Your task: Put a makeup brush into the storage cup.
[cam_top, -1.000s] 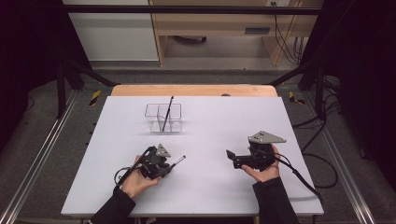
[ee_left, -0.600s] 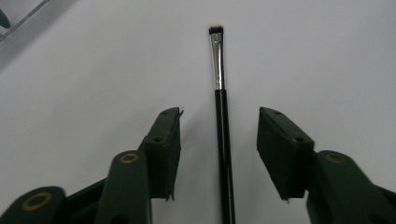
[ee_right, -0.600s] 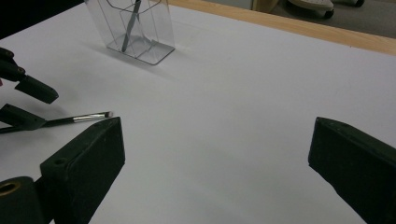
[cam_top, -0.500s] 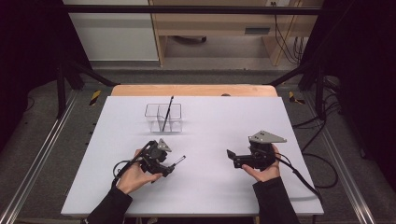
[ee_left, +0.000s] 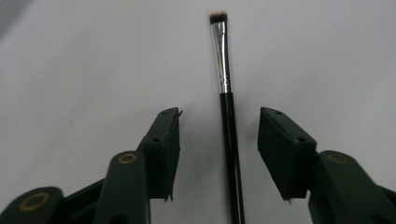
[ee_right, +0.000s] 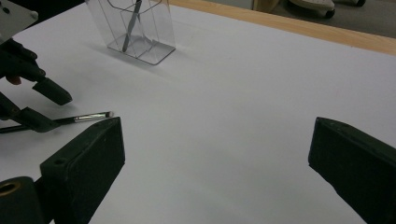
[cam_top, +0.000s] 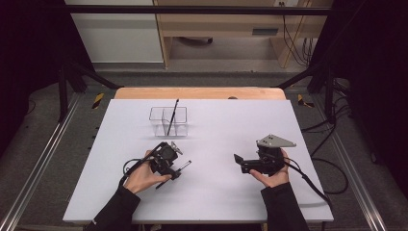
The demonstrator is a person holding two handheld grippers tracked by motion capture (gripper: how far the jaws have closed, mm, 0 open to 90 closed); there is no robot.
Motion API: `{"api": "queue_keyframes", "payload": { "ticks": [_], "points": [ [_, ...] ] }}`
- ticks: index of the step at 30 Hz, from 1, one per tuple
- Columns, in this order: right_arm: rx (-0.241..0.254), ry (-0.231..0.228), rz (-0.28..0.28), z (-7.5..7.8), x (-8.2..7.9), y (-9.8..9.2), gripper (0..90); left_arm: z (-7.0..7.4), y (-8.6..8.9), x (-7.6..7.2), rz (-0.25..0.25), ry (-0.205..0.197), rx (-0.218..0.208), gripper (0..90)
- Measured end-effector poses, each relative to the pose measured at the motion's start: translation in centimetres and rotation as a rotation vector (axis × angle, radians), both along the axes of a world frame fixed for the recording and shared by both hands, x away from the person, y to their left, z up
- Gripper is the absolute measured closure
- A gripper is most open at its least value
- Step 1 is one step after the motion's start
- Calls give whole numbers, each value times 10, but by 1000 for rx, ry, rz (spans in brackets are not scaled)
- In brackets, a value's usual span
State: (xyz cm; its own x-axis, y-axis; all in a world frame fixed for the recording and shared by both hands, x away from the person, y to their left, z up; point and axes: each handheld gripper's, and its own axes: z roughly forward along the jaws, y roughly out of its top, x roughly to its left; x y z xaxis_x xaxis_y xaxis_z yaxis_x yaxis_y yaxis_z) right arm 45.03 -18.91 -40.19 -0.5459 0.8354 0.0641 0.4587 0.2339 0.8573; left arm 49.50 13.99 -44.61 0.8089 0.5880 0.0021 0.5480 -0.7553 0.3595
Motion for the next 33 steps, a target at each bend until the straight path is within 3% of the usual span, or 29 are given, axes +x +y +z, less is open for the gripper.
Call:
{"api": "queue_keyframes", "payload": {
  "ticks": [6, 15, 21, 33],
  "points": [
    [3, -1, 1, 0, 0, 0, 43, -2, -2, 3, -9, 16, 0, 614],
    [5, -2, 0, 1, 0, -1, 43, -1, -8, -2, -39, 27, 44, 747],
    [4, 2, 2, 0, 0, 0, 42, 0, -7, -2, -40, 57, 46, 793],
    [3, 4, 4, 0, 0, 0, 42, 0, -8, -3, -52, 48, 60, 831]
  ]
}}
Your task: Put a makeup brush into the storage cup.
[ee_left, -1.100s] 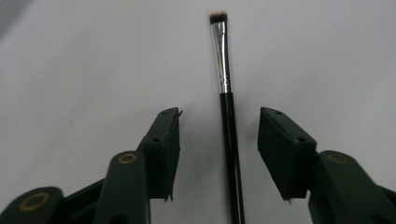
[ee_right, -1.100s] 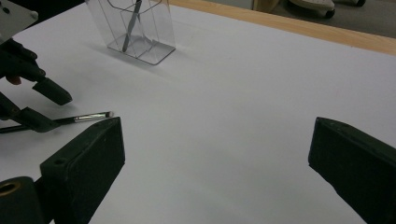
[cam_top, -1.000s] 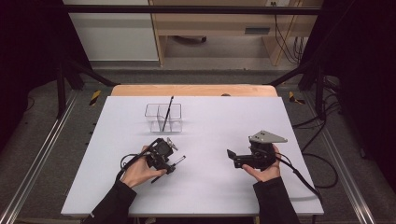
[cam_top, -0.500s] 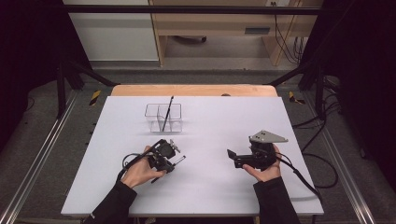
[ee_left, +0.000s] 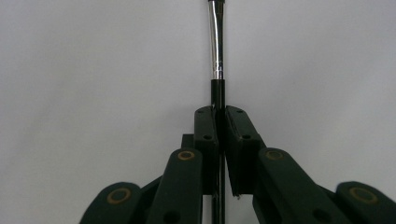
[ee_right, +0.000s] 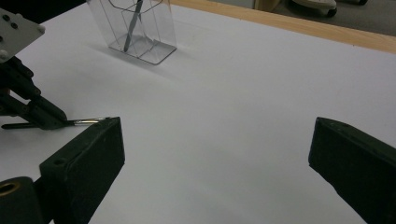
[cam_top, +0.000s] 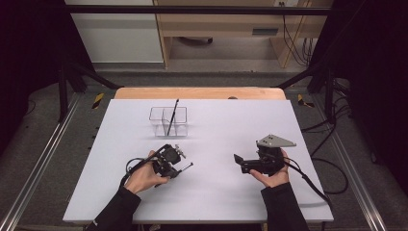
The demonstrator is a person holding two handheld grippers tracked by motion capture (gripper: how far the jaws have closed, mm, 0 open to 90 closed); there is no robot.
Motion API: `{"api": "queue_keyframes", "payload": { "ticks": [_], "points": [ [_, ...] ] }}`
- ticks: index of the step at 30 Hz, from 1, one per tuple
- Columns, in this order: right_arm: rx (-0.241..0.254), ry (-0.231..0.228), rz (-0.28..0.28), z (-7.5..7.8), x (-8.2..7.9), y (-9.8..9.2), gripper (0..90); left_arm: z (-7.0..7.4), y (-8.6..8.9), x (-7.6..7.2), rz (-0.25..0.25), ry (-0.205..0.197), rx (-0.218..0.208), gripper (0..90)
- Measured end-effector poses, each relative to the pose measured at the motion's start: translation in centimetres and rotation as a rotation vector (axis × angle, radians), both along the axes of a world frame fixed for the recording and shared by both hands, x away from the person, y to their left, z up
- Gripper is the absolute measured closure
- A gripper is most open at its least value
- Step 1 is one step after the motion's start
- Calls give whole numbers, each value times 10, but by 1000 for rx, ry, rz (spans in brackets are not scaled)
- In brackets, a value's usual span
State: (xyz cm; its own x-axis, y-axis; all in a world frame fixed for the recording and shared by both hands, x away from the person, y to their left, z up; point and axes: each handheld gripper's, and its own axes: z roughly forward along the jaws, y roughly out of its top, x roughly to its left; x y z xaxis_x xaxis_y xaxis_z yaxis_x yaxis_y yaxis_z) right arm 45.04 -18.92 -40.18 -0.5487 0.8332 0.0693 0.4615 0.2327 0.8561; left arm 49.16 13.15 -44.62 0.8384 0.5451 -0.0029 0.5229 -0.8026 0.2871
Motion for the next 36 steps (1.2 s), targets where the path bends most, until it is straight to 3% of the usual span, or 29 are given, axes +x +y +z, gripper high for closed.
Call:
{"api": "queue_keyframes", "payload": {
  "ticks": [10, 16, 24, 36],
  "points": [
    [2, -1, 0, 0, 0, 0, 42, 1, -1, -4, -39, -35, 11, 832],
    [4, -2, -2, 1, -1, -1, 42, 7, -1, -7, -42, -75, -14, 833],
    [7, -3, -2, 1, -1, -1, 42, 19, 4, -11, -21, -142, -87, 833],
    [8, -6, -3, 2, -2, -1, 42, 30, 10, -17, 20, -205, -189, 833]
  ]
}}
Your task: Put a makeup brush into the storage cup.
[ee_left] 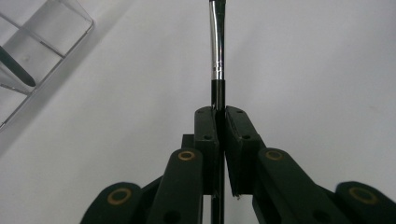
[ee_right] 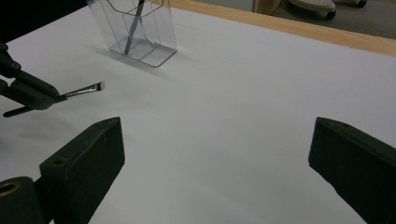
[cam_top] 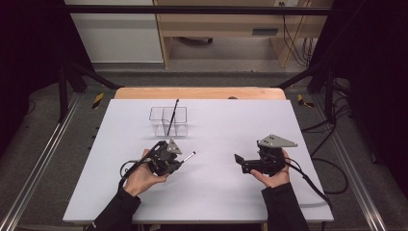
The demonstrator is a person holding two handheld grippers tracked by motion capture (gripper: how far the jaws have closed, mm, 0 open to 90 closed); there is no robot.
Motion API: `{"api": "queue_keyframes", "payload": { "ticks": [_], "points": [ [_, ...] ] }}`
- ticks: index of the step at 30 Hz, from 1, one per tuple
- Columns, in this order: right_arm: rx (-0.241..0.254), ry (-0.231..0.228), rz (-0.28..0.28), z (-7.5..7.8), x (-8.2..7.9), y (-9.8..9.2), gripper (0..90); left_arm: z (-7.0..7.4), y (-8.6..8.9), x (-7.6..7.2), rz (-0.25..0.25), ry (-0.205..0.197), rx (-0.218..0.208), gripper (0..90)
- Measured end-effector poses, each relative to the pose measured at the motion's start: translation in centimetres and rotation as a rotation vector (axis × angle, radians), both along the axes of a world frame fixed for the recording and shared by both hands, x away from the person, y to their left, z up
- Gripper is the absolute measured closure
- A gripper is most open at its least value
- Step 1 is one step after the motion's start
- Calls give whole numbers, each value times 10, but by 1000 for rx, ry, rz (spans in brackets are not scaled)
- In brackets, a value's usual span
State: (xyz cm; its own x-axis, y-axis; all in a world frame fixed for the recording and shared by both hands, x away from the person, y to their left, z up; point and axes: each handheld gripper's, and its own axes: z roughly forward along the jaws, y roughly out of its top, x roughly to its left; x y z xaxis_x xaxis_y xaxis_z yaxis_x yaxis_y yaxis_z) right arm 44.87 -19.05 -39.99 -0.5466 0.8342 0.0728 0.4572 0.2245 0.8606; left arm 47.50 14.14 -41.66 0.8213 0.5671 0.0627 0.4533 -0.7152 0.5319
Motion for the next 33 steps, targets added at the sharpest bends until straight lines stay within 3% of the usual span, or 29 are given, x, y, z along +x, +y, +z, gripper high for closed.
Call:
{"api": "queue_keyframes", "payload": {
  "ticks": [19, 33],
  "points": [
    [-4, 0, 1, -1, 0, 1, 42, 22, 17, -8, 114, -142, -214, 833],
    [-6, 1, 0, -1, 0, 1, 42, 33, 28, -12, 173, -225, -305, 833]
  ]
}}
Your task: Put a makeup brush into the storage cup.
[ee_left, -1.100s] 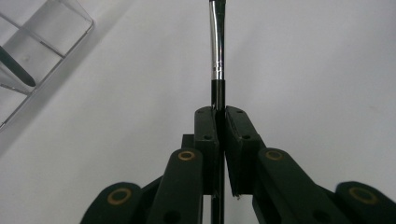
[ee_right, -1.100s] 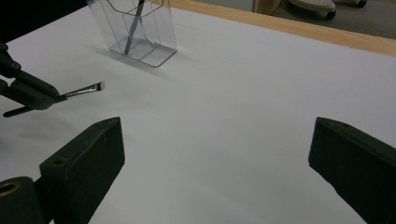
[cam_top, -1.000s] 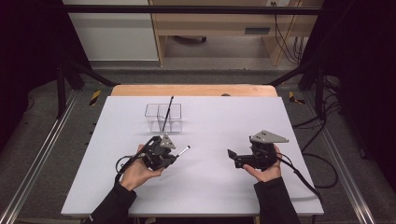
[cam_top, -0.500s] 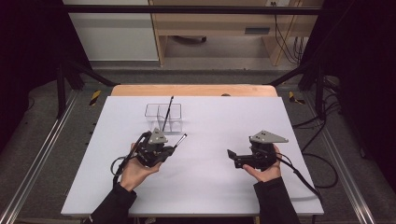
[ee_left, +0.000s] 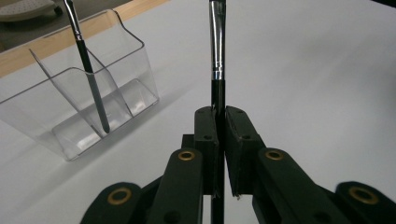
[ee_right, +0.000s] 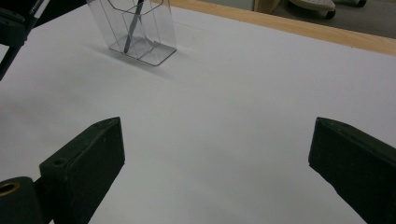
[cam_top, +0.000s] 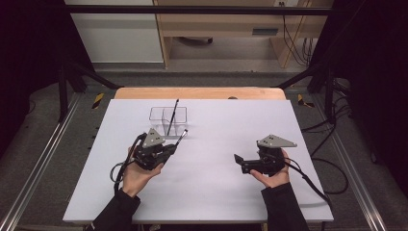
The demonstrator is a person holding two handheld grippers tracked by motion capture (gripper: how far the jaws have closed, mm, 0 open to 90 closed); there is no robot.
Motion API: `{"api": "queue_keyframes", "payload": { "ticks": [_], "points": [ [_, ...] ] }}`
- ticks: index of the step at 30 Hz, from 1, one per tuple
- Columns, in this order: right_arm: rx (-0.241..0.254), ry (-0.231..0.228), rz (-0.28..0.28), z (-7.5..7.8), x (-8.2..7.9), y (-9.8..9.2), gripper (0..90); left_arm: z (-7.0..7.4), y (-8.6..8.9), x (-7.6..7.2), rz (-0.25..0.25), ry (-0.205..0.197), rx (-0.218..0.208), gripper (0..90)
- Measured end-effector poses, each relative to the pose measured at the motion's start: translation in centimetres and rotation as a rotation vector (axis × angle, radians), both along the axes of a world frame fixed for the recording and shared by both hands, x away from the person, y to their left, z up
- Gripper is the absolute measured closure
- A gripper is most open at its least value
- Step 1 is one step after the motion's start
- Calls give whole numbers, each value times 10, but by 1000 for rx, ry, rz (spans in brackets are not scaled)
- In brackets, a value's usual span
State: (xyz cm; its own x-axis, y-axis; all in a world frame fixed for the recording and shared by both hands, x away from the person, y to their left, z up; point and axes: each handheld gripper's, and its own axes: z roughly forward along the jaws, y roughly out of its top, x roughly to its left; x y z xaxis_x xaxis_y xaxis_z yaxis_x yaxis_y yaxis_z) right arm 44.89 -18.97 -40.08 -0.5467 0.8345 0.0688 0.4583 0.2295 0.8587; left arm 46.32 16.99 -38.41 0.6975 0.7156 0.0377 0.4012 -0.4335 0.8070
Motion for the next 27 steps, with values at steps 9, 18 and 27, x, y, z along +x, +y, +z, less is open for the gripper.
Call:
{"api": "queue_keyframes", "payload": {
  "ticks": [9, 18, 27],
  "points": [
    [-2, -1, 0, 0, 0, 0, 42, 6, 7, -1, 29, -29, -49, 833],
    [0, -1, -3, 0, 0, 0, 41, 12, 14, -2, 63, -74, -89, 833],
    [-1, -1, -3, 0, 0, 0, 38, 20, 21, 1, 99, -112, -135, 833]
  ]
}}
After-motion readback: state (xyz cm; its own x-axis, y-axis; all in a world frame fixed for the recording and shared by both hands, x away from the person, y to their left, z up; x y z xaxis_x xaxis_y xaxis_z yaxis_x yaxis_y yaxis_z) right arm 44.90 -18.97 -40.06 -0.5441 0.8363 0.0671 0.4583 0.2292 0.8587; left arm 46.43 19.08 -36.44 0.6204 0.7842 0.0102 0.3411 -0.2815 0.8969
